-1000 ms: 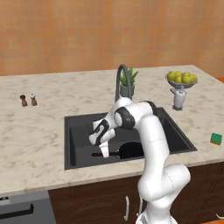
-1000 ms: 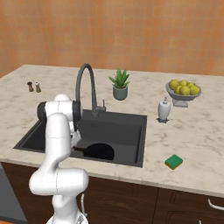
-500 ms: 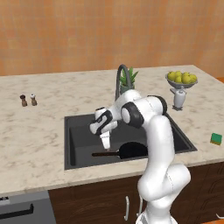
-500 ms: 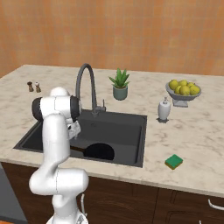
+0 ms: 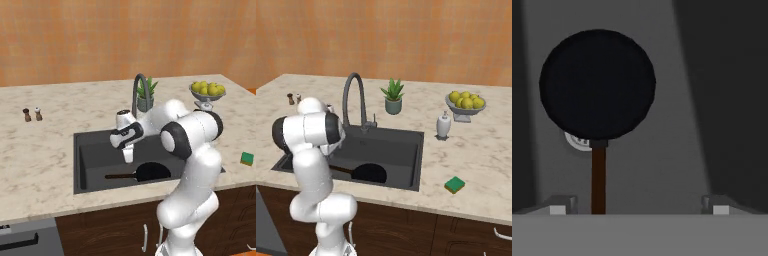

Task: Pick the pan and sponge and place them into the sink. Then turn on the water.

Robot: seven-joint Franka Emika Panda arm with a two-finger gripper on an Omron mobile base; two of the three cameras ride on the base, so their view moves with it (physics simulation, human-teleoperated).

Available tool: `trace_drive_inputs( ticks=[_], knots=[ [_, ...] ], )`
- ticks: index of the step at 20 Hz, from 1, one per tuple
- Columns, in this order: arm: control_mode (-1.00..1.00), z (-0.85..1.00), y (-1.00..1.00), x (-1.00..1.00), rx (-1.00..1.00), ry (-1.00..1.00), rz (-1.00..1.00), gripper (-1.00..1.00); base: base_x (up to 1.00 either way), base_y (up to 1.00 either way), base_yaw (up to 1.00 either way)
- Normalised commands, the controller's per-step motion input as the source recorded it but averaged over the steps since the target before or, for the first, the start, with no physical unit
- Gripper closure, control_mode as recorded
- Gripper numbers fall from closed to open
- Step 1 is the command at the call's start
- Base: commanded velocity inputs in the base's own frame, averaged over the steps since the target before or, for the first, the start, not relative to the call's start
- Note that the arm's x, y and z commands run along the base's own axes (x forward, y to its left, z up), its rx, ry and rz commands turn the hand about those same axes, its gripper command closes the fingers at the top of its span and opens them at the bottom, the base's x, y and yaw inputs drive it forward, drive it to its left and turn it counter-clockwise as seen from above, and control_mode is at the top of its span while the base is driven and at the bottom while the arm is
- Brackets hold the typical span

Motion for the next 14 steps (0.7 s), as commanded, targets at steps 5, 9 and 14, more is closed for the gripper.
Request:
trace_drive_inputs(
  ticks=[5, 9, 14],
  knots=[
    [-1.00, 0.72, 0.17, -0.77, 0.00, -0.37, -0.11, -1.00, 0.00, 0.00, 0.00],
    [-1.00, 0.93, 0.32, -0.58, 0.00, -0.28, -0.01, -1.00, 0.00, 0.00, 0.00],
    [-1.00, 1.00, 0.13, -0.66, -0.02, -0.03, 0.00, -1.00, 0.00, 0.00, 0.00]
  ],
)
